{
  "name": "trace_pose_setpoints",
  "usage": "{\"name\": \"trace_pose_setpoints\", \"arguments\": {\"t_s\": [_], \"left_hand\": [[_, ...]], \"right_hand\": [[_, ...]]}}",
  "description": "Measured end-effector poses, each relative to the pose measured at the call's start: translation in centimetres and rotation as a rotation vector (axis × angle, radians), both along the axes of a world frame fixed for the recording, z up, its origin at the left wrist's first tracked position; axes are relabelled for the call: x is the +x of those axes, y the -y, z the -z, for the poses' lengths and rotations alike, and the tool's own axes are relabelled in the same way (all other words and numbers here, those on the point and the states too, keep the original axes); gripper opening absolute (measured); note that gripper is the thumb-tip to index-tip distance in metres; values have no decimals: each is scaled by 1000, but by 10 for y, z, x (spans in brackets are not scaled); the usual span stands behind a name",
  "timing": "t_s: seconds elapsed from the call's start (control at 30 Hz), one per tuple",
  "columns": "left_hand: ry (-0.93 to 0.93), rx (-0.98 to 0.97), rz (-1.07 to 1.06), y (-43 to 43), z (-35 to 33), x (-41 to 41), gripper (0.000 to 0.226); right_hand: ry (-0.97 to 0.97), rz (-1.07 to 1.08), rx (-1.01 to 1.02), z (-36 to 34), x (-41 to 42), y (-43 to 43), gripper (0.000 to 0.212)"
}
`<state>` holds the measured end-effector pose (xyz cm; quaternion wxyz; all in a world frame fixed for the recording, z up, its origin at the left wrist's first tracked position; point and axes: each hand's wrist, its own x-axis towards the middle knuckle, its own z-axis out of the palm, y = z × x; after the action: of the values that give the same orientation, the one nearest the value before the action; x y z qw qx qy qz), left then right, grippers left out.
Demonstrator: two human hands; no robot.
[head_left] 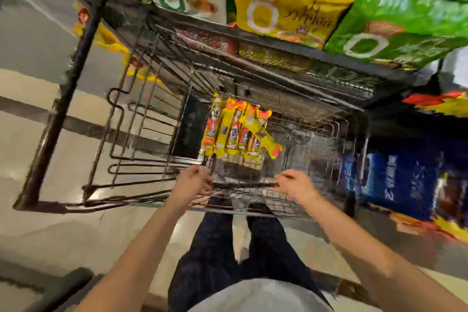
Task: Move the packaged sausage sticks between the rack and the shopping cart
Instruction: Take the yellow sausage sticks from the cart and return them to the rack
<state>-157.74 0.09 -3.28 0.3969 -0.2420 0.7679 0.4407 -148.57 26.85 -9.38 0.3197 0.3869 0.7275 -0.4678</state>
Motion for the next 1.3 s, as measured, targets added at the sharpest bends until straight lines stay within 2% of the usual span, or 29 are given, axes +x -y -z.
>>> {"name": "trace_pose_setpoints", "arguments": {"t_s": [0.1,0.23,0.37,0.47,0.57,0.6,0.67,0.77,0.83,0.97,1.0,1.07,1.1,1.13,1.23,1.3], "left_hand": [[34,-105,152,-9,52,-45,16],[-42,-324,413,-24,107,-76,23],[-66,-408,611,-37,177,-89,37],[-128,-502,870,-48,225,-90,50],[-166,-629,964,-62,257,-83,64],[-174,-642,950,-65,264,-82,64],[-192,-629,876,-68,278,-83,54],[-186,-571,758,-68,281,-88,48],[-114,-552,654,-64,271,-86,58],[-10,-356,318,-54,235,-86,42],[-10,-315,279,-51,224,-88,43],[6,-251,237,-44,199,-89,49],[26,-191,215,-40,185,-88,52],[39,-118,191,-38,171,-87,57],[131,42,183,-39,121,-77,61],[107,95,250,-47,80,-68,50]], "right_hand": [[76,52,86,20,-24,-2,18],[86,28,216,73,-57,-2,18],[82,77,287,149,-87,4,15],[113,-16,343,224,-97,-2,39],[91,-143,348,235,-107,6,60],[101,-185,382,241,-108,7,61],[115,-236,528,251,-108,5,48],[68,-198,534,253,-98,5,46],[32,-108,459,243,-83,8,62],[52,111,122,206,-63,20,75],[50,224,20,189,-62,24,70],[-26,402,-125,151,-54,30,32],[-74,454,-156,135,-46,34,21],[-101,495,-175,116,-38,38,24],[-101,669,-211,81,1,45,63],[-157,785,-270,50,23,45,67]]}}
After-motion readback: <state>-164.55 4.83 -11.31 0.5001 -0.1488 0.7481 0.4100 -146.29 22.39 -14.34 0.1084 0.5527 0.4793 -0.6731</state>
